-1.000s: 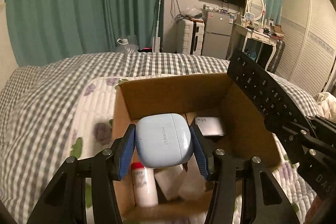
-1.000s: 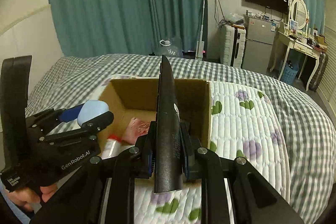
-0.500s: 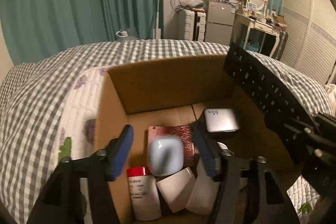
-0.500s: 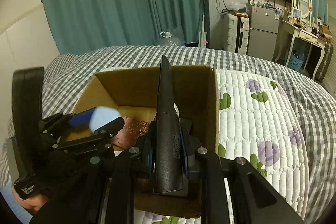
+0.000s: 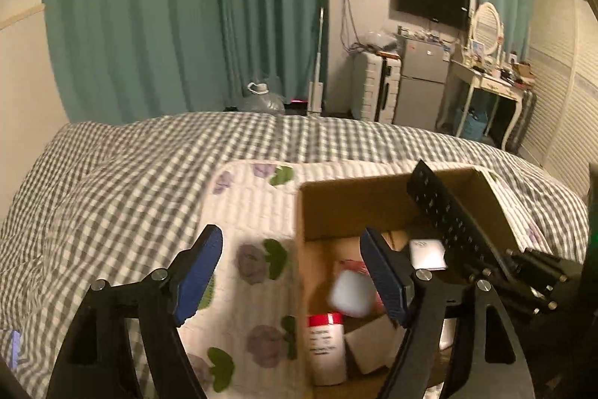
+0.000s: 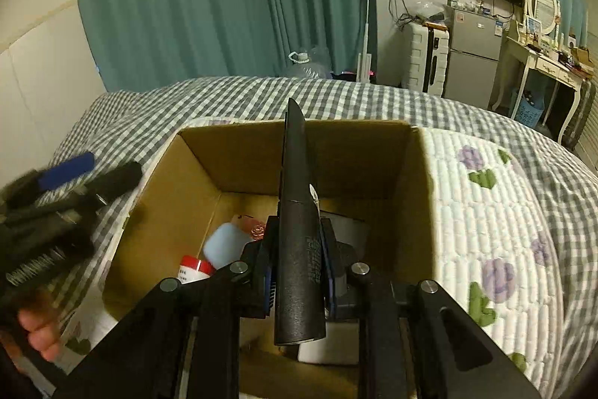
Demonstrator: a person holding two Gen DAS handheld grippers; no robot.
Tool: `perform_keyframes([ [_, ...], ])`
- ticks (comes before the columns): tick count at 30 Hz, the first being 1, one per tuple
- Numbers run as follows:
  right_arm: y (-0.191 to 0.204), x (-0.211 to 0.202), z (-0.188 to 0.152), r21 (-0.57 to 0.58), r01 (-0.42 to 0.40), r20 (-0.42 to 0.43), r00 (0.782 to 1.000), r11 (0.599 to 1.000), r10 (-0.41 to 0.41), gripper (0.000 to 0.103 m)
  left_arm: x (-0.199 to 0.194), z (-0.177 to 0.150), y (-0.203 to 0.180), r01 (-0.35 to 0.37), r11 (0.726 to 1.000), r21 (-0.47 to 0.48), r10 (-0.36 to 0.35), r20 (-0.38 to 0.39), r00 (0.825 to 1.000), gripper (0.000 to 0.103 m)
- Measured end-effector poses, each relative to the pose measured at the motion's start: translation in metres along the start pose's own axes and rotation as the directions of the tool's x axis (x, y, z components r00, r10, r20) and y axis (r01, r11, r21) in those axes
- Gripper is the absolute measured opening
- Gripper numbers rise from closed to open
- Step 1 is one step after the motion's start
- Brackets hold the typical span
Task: Organize rigid objects
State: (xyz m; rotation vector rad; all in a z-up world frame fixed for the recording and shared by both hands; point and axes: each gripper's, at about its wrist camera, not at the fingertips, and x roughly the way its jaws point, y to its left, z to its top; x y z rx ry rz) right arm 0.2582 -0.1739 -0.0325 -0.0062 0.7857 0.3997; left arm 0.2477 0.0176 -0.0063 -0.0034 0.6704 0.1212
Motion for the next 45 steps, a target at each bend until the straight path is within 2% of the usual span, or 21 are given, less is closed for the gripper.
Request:
perform_keyframes([
  [5, 0.015, 0.022, -0.005, -0.050, 0.006, -0.031, 0.999, 0.999, -0.007, 0.019, 0.009, -0.003, 0.012, -0.001, 1.000, -0.025, 0.001, -0.013, 1.000, 0.079],
  [10, 0.021, 0.029, -0.010, -0.082, 0.030, -0.037, 0.999, 0.996, -0.033, 0.021, 0.008, -0.007, 0.011, 0.000, 1.000, -0.009, 0.000, -0.008, 1.000, 0.079],
  [11, 0.019, 0.026, -0.011, -0.082, 0.035, -0.029, 0.999, 0.996, -0.037, 0.024, 0.006, -0.007, 0.010, -0.002, 1.000, -0.005, 0.002, -0.005, 1.000, 0.079],
  [13, 0.019, 0.019, -0.009, -0.074, 0.046, -0.007, 0.999, 0.996, -0.047, 0.049, -0.004, -0.004, 0.008, -0.004, 1.000, 0.003, 0.004, 0.003, 1.000, 0.079],
  [14, 0.018, 0.012, -0.007, -0.062, 0.054, 0.007, 0.999, 0.997, -0.053, 0.052, -0.010, -0.002, 0.006, -0.004, 1.000, 0.003, 0.004, 0.009, 1.000, 0.079],
  [18, 0.013, -0.021, 0.004, -0.030, 0.064, 0.046, 0.997, 0.997, -0.063, 0.052, -0.047, 0.012, 0.002, -0.005, 1.000, -0.002, 0.005, 0.059, 0.998, 0.081],
  [21, 0.014, -0.055, 0.012, -0.031, 0.091, 0.088, 0.992, 0.995, -0.088, 0.053, -0.084, 0.023, -0.002, -0.017, 1.000, -0.006, 0.018, 0.126, 0.992, 0.084],
  [23, 0.014, -0.082, 0.018, -0.028, 0.104, 0.121, 0.988, 0.994, -0.100, 0.060, -0.112, 0.029, -0.007, -0.032, 0.999, -0.004, 0.033, 0.180, 0.983, 0.086],
  [27, 0.015, -0.133, 0.025, -0.019, 0.125, 0.208, 0.971, 0.992, -0.119, 0.092, -0.153, 0.036, -0.011, -0.057, 0.998, -0.018, 0.059, 0.255, 0.965, 0.089],
  [28, 0.017, -0.150, 0.025, -0.018, 0.140, 0.245, 0.960, 0.990, -0.132, 0.095, -0.164, 0.037, -0.012, -0.063, 0.998, -0.019, 0.066, 0.272, 0.960, 0.090],
  [32, 0.027, -0.188, 0.027, -0.047, 0.198, 0.307, 0.936, 0.979, -0.174, 0.097, -0.194, 0.040, -0.020, -0.074, 0.997, 0.033, 0.060, 0.315, 0.947, 0.092],
  [34, 0.030, -0.207, 0.028, -0.057, 0.217, 0.330, 0.925, 0.974, -0.187, 0.103, -0.206, 0.039, -0.020, -0.074, 0.997, 0.029, 0.060, 0.331, 0.942, 0.094],
  [38, 0.032, -0.234, 0.024, -0.050, 0.231, 0.365, 0.910, 0.972, -0.197, 0.103, -0.224, 0.031, -0.021, -0.075, 0.997, 0.013, 0.065, 0.356, 0.932, 0.095],
  [43, 0.027, -0.259, 0.000, -0.011, 0.241, 0.400, 0.890, 0.970, -0.217, 0.103, -0.239, -0.007, -0.024, -0.070, 0.997, 0.024, 0.054, 0.408, 0.911, 0.096],
  [45, 0.021, -0.265, -0.017, 0.018, 0.236, 0.418, 0.881, 0.972, -0.222, 0.103, -0.238, -0.024, -0.024, -0.060, 0.998, 0.012, 0.049, 0.417, 0.908, 0.096],
])
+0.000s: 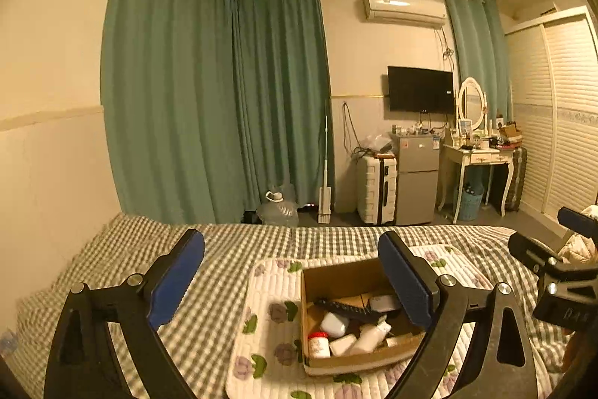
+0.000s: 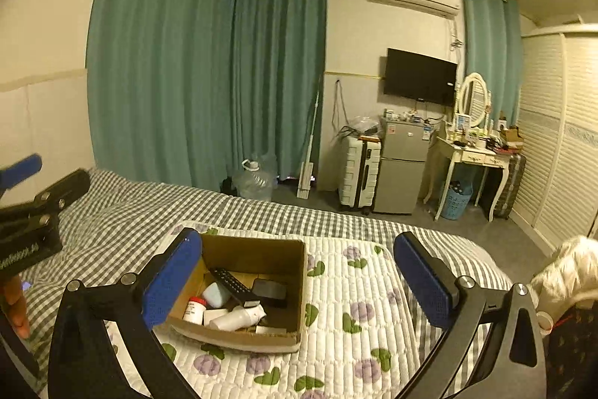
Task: Organize rigid objects
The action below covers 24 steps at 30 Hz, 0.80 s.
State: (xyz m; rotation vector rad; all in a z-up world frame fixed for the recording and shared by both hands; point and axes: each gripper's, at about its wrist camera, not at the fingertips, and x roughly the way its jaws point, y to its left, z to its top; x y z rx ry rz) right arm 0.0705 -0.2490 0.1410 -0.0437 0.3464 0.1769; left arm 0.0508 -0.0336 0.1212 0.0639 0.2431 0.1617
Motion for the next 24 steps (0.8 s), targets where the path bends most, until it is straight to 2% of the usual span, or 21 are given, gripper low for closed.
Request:
perform_keyframes([
  [3, -0.009, -0.009, -0.026, 0.046, 0.008, 0.007, 1.000, 0.999, -0.009, 0.103, -0.003, -0.027, -0.002, 0.007, 1.000, -0.027, -0.007, -0.002, 1.000, 0.096],
  [7, -0.015, -0.005, -0.064, 0.106, 0.000, -0.011, 1.000, 0.994, 0.001, 0.103, 0.011, -0.066, -0.008, 0.017, 1.000, -0.016, -0.017, -0.031, 0.999, 0.096],
  [10, -0.013, 0.001, -0.090, 0.080, 0.019, -0.001, 1.000, 0.997, -0.019, 0.103, 0.018, -0.087, -0.013, 0.016, 1.000, 0.002, -0.016, -0.066, 0.998, 0.096],
  [15, -0.011, 0.010, -0.105, 0.065, 0.020, 0.000, 1.000, 0.998, -0.020, 0.103, 0.021, -0.104, -0.016, 0.026, 1.000, -0.011, -0.027, -0.071, 0.997, 0.096],
  [19, -0.006, 0.009, -0.107, 0.042, 0.028, 0.021, 0.999, 0.999, -0.029, 0.103, 0.026, -0.109, -0.018, 0.048, 0.999, -0.008, -0.048, -0.086, 0.995, 0.096],
  [24, 0.000, 0.013, -0.112, 0.019, 0.035, 0.009, 0.999, 0.999, -0.035, 0.103, 0.027, -0.113, -0.015, 0.049, 0.999, -0.010, -0.050, -0.091, 0.995, 0.096],
])
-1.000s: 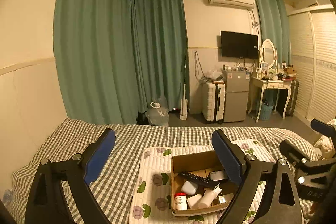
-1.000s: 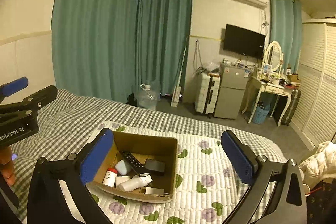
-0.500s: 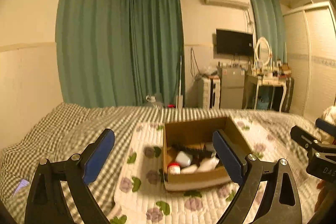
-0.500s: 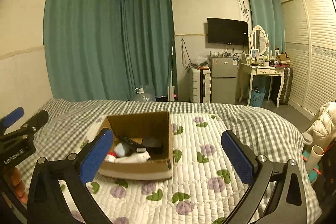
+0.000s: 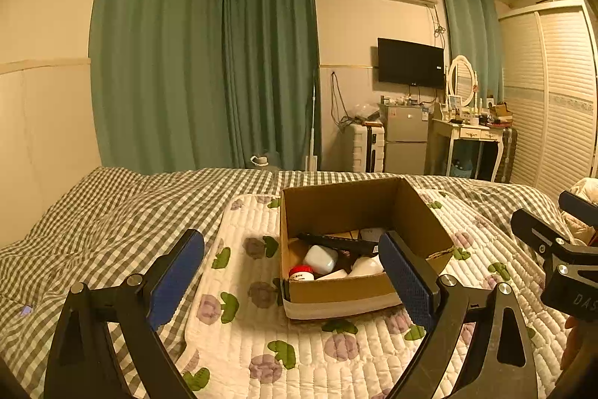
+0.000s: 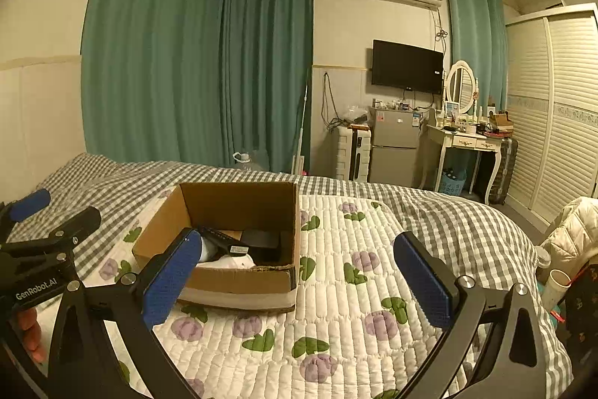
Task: Organize rigid objects
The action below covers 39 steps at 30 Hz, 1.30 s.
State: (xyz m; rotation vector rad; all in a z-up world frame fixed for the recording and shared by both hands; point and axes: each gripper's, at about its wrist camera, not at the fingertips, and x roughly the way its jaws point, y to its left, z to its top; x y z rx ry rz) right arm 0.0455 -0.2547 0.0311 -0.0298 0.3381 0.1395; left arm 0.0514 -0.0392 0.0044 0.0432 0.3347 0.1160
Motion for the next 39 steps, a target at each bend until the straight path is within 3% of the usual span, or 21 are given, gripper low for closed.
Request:
perform_keyframes([
  [21, 0.0032, 0.0058, -0.0050, 0.000, -0.006, -0.013, 1.000, 1.000, 0.006, 0.103, 0.0077, -0.0076, 0.0071, 0.022, 0.999, -0.041, -0.024, -0.051, 0.998, 0.096],
  [39, -0.0005, 0.0091, -0.0072, 0.017, -0.002, -0.034, 0.999, 1.000, 0.003, 0.103, 0.0078, -0.0082, 0.0014, 0.016, 1.000, -0.017, -0.017, -0.063, 0.998, 0.096],
])
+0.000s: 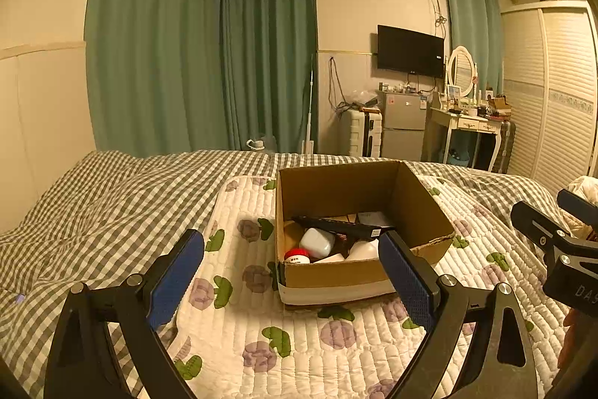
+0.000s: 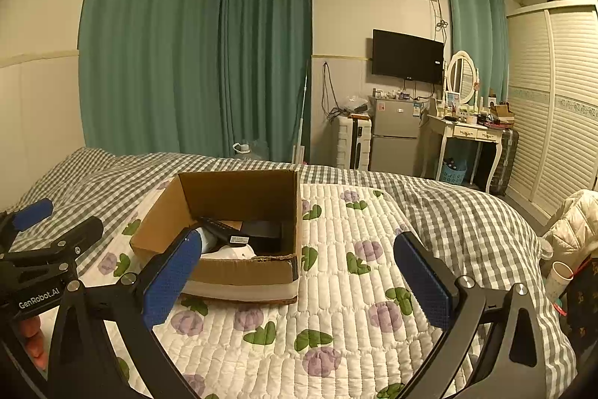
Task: Organize rigid objects
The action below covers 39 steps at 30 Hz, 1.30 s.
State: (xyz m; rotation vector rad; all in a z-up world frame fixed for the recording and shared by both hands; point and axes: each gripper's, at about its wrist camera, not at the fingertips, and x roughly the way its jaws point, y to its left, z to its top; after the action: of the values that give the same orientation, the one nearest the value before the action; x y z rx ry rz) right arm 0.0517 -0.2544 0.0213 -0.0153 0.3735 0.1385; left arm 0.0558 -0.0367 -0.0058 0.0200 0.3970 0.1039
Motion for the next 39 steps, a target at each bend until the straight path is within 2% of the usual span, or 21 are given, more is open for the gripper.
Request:
perform_keyframes([
  [9, -0.0002, 0.0025, -0.0008, 0.002, 0.000, -0.014, 1.000, 1.000, 0.000, 0.103, 0.0012, 0.0008, 0.0040, -0.007, 1.000, -0.012, 0.007, -0.019, 1.000, 0.096],
  [39, -0.0014, 0.0041, -0.0026, 0.001, 0.005, -0.030, 1.000, 1.000, -0.005, 0.103, -0.0047, 0.0003, -0.0013, 0.001, 1.000, 0.009, -0.001, -0.005, 1.000, 0.096],
])
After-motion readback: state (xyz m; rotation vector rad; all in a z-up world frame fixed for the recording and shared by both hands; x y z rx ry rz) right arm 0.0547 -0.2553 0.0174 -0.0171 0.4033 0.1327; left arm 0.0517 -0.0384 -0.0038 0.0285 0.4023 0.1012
